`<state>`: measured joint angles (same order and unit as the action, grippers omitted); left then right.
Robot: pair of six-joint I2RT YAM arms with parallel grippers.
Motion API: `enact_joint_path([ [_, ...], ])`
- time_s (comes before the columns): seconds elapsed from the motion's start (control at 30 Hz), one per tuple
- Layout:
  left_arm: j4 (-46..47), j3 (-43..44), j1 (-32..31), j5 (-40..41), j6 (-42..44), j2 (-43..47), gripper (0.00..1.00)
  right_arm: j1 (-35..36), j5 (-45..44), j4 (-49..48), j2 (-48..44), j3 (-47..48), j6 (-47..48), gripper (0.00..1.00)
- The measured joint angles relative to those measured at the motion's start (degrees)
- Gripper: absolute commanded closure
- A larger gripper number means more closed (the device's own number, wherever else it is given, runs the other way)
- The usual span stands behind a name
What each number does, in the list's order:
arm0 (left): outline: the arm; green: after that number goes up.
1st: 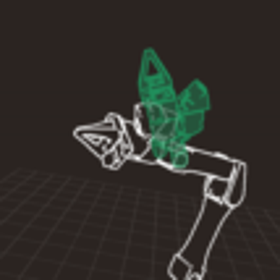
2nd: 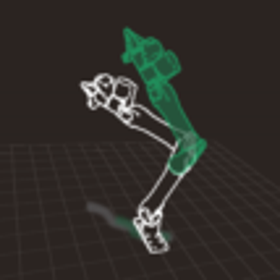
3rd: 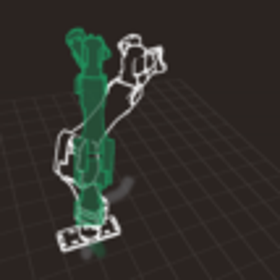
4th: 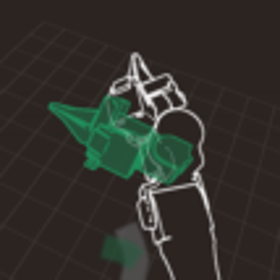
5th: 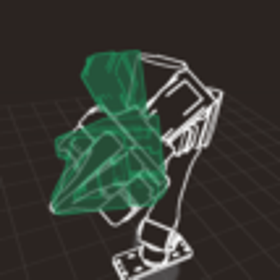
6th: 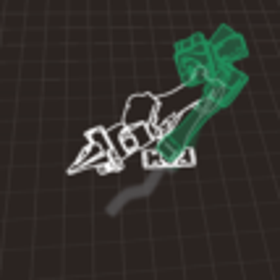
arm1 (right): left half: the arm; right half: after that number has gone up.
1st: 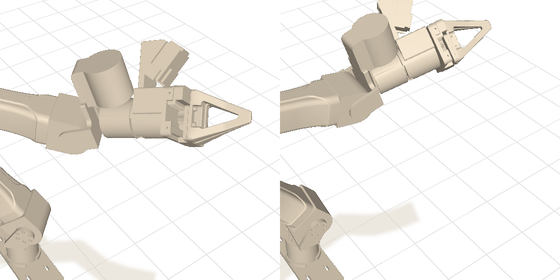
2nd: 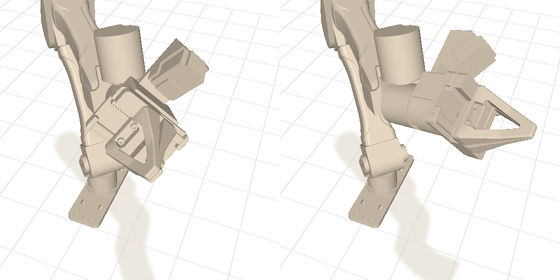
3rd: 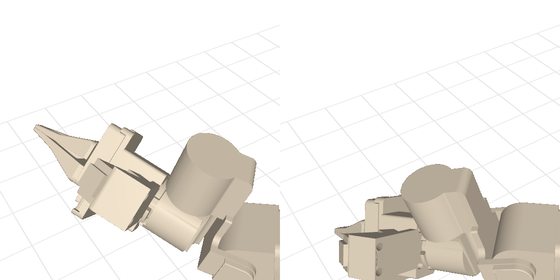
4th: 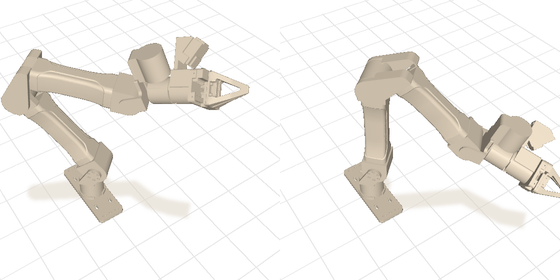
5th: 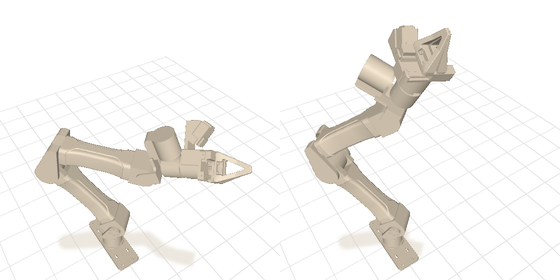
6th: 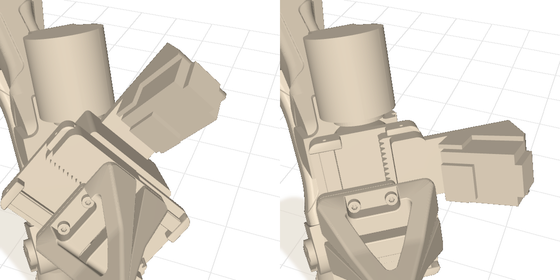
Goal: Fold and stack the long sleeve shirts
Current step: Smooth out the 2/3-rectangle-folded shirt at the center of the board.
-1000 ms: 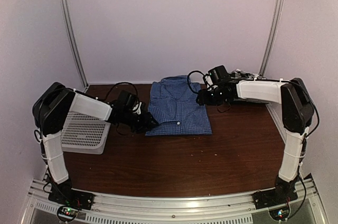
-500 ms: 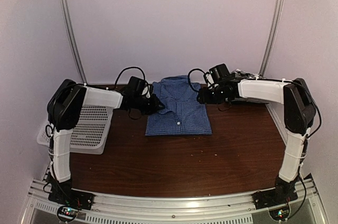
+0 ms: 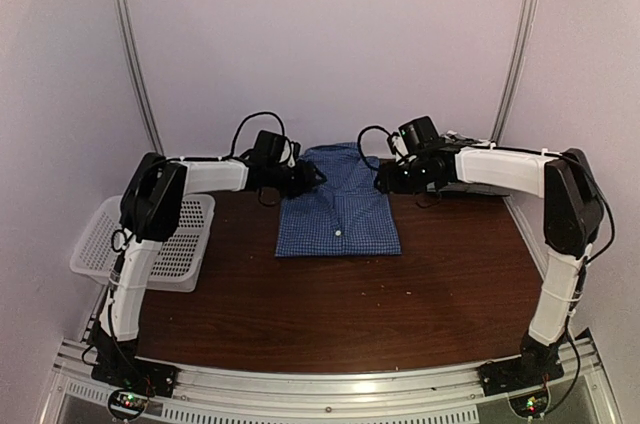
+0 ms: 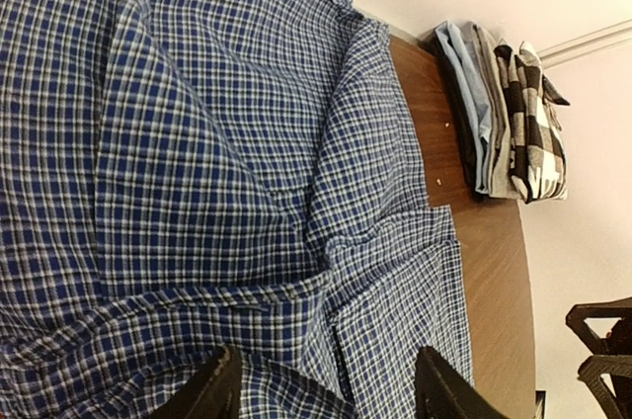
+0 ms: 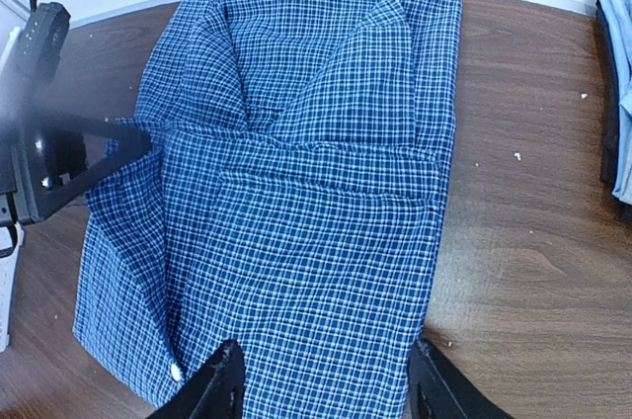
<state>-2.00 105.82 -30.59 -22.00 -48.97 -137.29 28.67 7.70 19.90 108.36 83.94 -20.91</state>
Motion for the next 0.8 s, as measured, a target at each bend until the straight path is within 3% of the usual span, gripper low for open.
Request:
enact_joint_path([
  [0.27,-2.01,5.62,2.21,-0.37,0.92,0.00,0.31,4.35,0.24,1.07,0.68,1.75,0.66,0.43],
  [0.43,-1.86,6.60,3.39,-0.70,1.14,0.24,0.40,9.38,2.47,0.92,3.96,6.80,1.64,0.47],
  [0.57,-1.46,-3.13,4.15,-0.48,1.29,4.55,0.47,11.08,6.14,-0.83,8.85,10.58,2.60,0.59],
  [0.8,-1.22,-26.36,4.79,0.37,1.97,18.40,0.51,9.29,10.93,-2.60,23.61,19.61,2.80,0.60],
])
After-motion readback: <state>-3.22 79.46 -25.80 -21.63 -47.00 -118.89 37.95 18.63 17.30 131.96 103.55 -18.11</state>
